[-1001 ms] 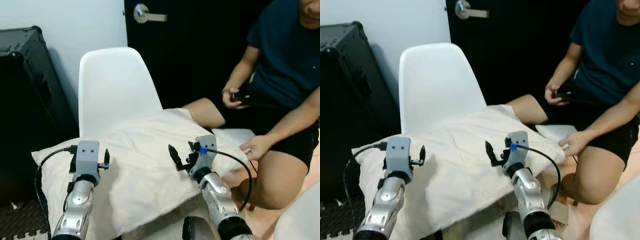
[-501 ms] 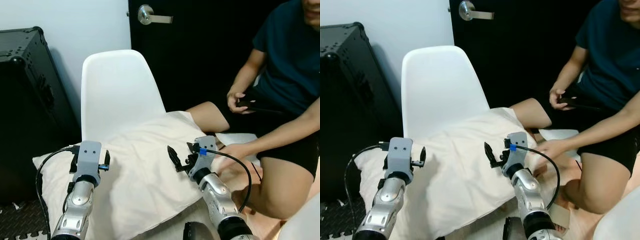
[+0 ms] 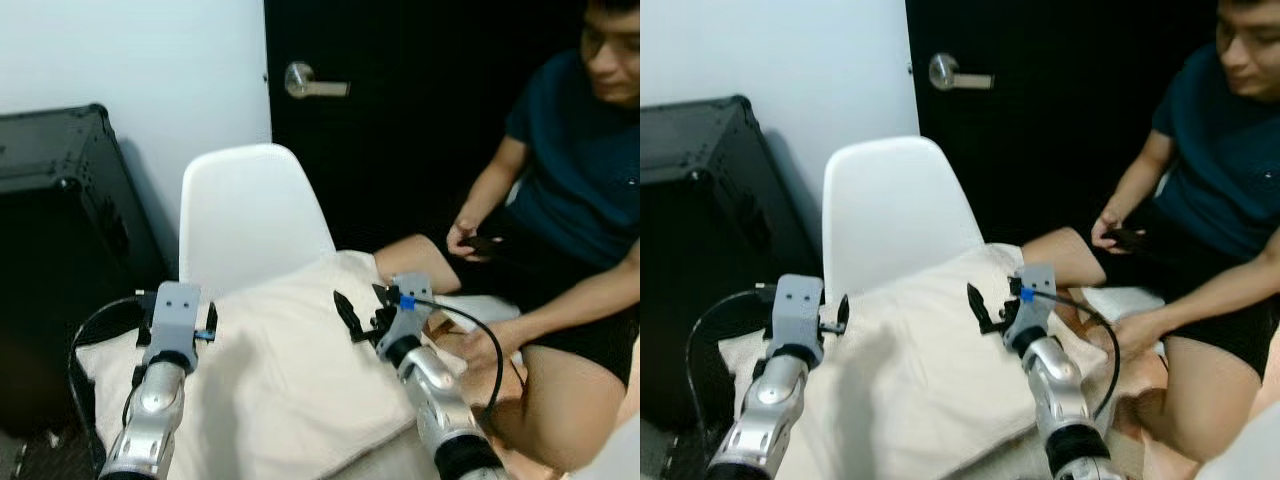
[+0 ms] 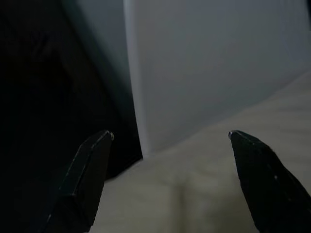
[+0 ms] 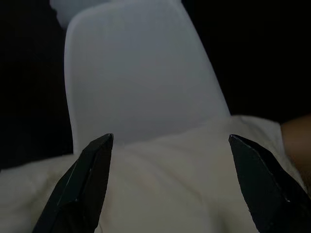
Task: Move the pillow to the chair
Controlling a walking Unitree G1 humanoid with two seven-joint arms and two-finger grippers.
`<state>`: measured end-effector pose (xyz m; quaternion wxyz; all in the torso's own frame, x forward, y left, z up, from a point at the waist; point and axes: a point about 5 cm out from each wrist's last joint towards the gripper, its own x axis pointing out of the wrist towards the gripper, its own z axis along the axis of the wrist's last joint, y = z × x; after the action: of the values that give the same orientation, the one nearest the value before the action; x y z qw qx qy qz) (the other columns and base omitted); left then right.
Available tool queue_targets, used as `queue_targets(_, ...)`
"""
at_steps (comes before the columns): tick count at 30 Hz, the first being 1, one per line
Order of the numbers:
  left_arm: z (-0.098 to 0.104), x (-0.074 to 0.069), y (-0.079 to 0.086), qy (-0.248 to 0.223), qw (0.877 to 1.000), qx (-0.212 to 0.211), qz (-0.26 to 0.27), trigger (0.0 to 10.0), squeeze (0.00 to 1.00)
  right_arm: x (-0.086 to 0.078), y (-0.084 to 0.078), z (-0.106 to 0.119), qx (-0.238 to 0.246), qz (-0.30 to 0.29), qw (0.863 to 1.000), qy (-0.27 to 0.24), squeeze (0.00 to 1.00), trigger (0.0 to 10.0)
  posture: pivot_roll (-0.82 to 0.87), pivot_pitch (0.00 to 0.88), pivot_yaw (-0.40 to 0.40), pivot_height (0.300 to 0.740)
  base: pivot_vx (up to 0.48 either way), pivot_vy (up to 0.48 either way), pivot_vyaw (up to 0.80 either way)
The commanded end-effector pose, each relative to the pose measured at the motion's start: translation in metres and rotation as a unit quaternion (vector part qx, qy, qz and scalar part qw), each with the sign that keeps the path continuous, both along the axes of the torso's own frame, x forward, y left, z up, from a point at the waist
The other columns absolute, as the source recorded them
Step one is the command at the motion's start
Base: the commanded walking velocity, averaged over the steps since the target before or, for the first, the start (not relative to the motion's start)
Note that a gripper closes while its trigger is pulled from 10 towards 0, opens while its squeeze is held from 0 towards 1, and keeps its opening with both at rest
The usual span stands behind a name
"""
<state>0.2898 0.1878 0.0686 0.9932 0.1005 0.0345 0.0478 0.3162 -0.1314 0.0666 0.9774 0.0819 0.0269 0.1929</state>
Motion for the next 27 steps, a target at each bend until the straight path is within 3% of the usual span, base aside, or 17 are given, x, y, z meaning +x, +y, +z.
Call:
queue_targets(1, -0.009, -0.002, 0.002, 0.033, 0.999, 0.009, 0.001, 10.0, 0.00, -0.002, -0.002, -0.004, 0.007, -0.005, 1.000, 0.006, 0.00, 10.0, 0.03, 0.031, -0.032, 0.740, 0.000, 0.000, 0.00)
queue_targets(5, -0.017, -0.003, 0.008, 0.056, 0.998, 0.015, 0.018, 10.0, 0.00, -0.002, -0.005, -0.006, 0.006, -0.015, 1.000, 0.011, 0.00, 10.0, 0.01, 0.025, -0.024, 0.740, 0.000, 0.000, 0.00)
queue_targets(15, -0.012, 0.005, 0.010, 0.047, 0.998, 0.016, 0.027, 10.0, 0.00, -0.003, -0.017, -0.007, 0.004, -0.030, 1.000, 0.008, 0.00, 10.0, 0.01, 0.017, -0.029, 0.740, 0.000, 0.000, 0.00)
queue_targets(23, -0.020, 0.007, 0.000, 0.075, 0.997, -0.006, 0.011, 10.0, 0.00, -0.005, -0.021, -0.023, -0.012, -0.045, 0.997, 0.063, 0.00, 10.0, 0.00, 0.016, -0.025, 0.740, 0.000, 0.000, 0.00)
queue_targets(27, -0.031, 0.005, 0.004, 0.098, 0.993, -0.048, 0.036, 10.0, 0.00, -0.012, -0.024, -0.039, -0.041, -0.062, 0.992, 0.105, 0.00, 10.0, -0.01, 0.022, -0.023, 0.740, 0.000, 0.000, 0.00)
